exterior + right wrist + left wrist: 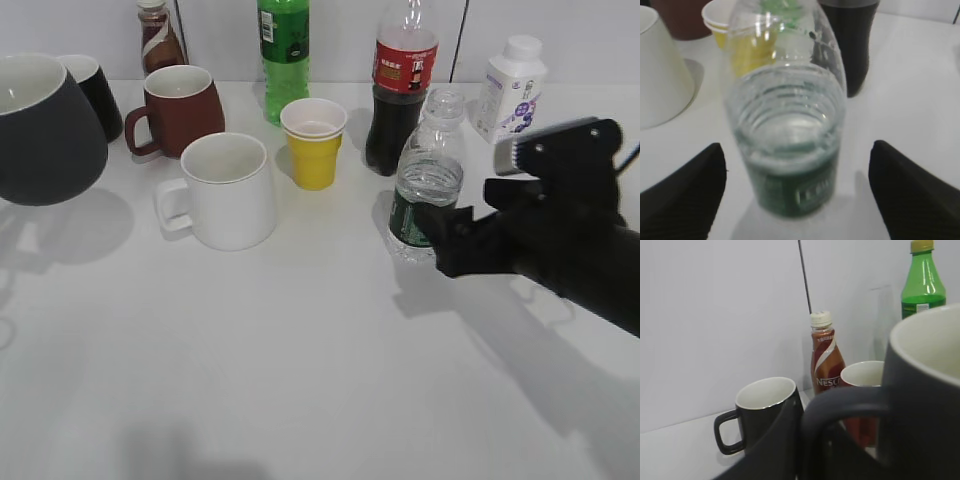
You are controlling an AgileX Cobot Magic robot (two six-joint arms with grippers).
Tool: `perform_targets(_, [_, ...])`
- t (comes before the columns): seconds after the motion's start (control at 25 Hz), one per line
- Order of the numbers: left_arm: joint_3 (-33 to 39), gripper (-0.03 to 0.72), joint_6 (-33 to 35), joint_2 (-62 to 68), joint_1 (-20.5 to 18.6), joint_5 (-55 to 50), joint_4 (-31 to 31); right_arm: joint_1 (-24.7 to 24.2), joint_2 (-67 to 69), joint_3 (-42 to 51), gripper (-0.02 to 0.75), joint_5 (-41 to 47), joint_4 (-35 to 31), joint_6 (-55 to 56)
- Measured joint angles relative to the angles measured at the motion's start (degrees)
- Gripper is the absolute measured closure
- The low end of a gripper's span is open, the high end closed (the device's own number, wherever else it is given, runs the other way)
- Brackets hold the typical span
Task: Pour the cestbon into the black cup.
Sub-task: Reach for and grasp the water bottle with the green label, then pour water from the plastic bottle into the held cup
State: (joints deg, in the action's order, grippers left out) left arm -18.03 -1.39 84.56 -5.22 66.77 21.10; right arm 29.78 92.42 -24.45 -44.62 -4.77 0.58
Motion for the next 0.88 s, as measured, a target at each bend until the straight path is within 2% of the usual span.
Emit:
perform_targets(0.2, [0.00, 0.651, -0.32, 0.00, 0.00, 0.00, 3.65, 0.00, 9.11, -7.10, 0.068, -0.51, 0.13, 4.06])
perform_targets(0.24, [0.00, 0.651, -1.41, 0.00, 0.00, 0.00, 4.83, 0.00, 10.43, -8.46, 0.104, -0.51, 0.13, 4.70])
perform_targets(0.32, [0.00, 0.651, -5.37, -0.07, 0.00, -0.45, 7.22, 0.00, 11.97, -9.86, 0.270, -0.63, 0.80, 5.03])
perform_targets(0.36, [0.00, 0.651, -6.62, -0.46, 0.00, -1.06, 8.75, 0.00, 11.97, -9.99, 0.302, -0.57, 1.31, 5.25])
perform_targets(0.48, [0.00, 0.651, -9.04, -2.21, 1.13, -3.32, 13.75, 0.00, 10.10, -10.02, 0.302, 2.30, 8.01, 4.49])
perform_targets(0.56, [-0.23, 0.651, -10.91, -4.06, 4.04, -7.10, 14.87, 0.07, 7.54, -11.35, 0.302, 8.40, 14.44, 3.48])
perform_targets(0.72, [-2.92, 0.651, -11.67, -6.90, 13.95, -19.30, 15.93, 1.47, 2.26, -19.01, 0.302, 24.09, 25.20, 1.93])
perform_targets(0.8, [-4.74, 0.651, -11.73, -7.32, 19.75, -26.11, 14.76, 2.75, 0.88, -23.51, 0.302, 29.47, 28.48, 0.29])
perform_targets(0.88, [-7.48, 0.651, -11.73, -7.32, 24.47, -31.92, 10.96, 4.97, 0.33, -28.32, 0.302, 34.37, 32.09, -1.57])
